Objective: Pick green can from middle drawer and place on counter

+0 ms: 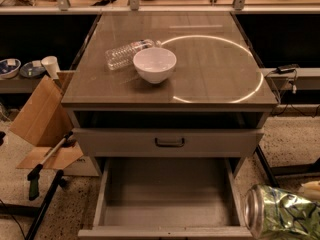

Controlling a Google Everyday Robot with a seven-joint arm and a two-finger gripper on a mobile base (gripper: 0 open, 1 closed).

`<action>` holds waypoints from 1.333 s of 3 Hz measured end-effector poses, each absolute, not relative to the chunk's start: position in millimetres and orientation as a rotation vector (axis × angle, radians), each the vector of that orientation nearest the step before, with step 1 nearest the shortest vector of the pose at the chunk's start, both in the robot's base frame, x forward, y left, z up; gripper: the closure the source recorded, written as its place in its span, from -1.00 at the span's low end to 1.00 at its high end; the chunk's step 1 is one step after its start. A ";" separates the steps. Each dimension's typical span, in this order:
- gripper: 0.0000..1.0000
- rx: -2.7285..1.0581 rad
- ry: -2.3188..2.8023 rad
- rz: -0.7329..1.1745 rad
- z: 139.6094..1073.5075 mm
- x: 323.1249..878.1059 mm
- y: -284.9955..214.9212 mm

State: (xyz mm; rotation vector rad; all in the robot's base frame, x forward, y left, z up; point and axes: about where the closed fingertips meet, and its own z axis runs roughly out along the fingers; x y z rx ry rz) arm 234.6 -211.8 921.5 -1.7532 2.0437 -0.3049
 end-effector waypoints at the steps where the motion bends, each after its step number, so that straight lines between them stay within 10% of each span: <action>1: 1.00 -1.757 2.030 -0.299 923.5 235.4 -211.2; 4: 1.00 -1.846 1.745 -0.242 967.1 241.3 -192.5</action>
Offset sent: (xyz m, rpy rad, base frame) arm 0.0126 0.0105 0.0718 0.2961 -0.1392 0.4370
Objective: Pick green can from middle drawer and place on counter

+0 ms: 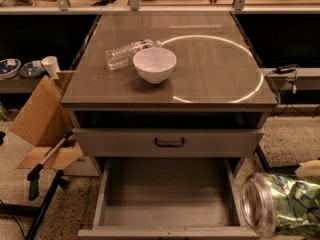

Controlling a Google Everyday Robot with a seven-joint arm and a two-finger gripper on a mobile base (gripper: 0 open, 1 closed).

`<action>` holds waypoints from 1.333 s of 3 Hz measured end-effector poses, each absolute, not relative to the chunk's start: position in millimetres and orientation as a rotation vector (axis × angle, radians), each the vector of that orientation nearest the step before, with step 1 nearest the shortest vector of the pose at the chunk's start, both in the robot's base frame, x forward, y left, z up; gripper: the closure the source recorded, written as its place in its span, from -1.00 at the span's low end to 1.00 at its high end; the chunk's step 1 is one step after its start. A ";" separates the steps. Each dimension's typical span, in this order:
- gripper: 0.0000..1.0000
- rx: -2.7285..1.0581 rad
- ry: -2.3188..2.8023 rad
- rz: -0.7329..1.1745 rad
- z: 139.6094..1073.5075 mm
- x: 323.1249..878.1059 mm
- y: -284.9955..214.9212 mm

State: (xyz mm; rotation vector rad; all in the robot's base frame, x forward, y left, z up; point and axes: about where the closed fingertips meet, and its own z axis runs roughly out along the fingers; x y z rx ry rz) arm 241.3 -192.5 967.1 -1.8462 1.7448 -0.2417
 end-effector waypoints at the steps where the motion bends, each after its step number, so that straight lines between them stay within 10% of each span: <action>1: 1.00 -1.846 1.745 -0.242 967.2 241.3 -192.4; 4: 1.00 -1.846 1.745 -0.242 967.2 241.3 -192.4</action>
Offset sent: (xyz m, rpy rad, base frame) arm 0.0314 0.0152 0.0494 0.0634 -0.0913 0.1396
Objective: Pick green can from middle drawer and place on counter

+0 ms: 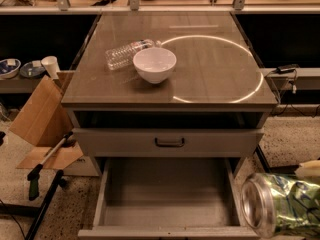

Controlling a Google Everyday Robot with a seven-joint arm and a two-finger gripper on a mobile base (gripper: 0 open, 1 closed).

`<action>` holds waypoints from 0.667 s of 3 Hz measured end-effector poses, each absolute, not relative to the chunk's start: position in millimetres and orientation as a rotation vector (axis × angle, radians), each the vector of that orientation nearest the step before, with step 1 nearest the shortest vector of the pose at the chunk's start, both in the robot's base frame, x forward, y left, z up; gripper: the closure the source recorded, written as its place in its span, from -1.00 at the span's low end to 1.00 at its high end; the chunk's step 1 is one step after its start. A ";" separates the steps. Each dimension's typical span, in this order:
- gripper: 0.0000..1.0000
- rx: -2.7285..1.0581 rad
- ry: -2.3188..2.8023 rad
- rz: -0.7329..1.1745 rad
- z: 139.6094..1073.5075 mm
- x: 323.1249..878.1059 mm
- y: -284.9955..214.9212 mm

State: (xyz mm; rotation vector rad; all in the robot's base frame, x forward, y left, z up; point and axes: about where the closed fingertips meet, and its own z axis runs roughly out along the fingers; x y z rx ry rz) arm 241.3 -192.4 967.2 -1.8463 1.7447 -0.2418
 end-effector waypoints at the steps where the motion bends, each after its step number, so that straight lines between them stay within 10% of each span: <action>1: 1.00 -1.846 1.745 -0.242 967.2 241.3 -192.4; 2: 1.00 -1.846 1.745 -0.242 967.2 241.3 -192.4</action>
Offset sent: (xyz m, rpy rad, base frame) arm 0.0015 0.0114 -0.0116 -0.0321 0.0340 0.1005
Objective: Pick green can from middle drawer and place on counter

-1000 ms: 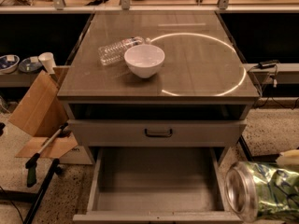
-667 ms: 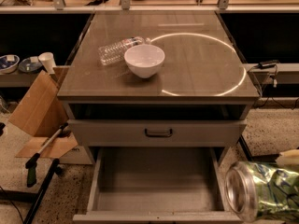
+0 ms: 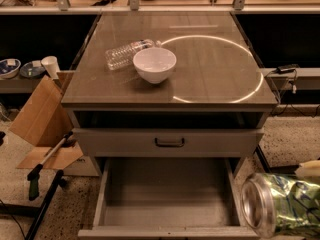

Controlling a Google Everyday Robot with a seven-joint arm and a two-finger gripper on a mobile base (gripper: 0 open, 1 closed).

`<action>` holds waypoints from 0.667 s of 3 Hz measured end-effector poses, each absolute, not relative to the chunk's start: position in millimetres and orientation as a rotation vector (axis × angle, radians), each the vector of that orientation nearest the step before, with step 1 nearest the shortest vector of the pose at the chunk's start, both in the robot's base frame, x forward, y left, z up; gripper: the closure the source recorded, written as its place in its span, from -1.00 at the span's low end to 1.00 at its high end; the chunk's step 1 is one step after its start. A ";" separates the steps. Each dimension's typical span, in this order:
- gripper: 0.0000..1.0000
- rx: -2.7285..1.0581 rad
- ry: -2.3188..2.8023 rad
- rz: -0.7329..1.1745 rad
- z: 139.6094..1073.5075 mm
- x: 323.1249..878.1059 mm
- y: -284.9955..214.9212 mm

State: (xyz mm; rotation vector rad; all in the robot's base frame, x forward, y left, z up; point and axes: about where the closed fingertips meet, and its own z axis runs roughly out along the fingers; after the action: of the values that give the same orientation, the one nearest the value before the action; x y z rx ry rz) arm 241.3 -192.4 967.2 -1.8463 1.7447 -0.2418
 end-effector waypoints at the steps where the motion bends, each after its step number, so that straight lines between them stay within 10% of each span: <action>1: 1.00 -1.846 1.744 -0.242 967.2 241.3 -192.4; 2: 1.00 -1.868 1.605 -0.167 974.5 261.4 -181.2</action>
Offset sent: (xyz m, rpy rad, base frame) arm 0.0627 0.0174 0.0050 0.2786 -0.0643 0.3427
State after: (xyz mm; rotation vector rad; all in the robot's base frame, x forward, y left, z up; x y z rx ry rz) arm 261.4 -181.2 974.5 -1.8677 1.6048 -0.1673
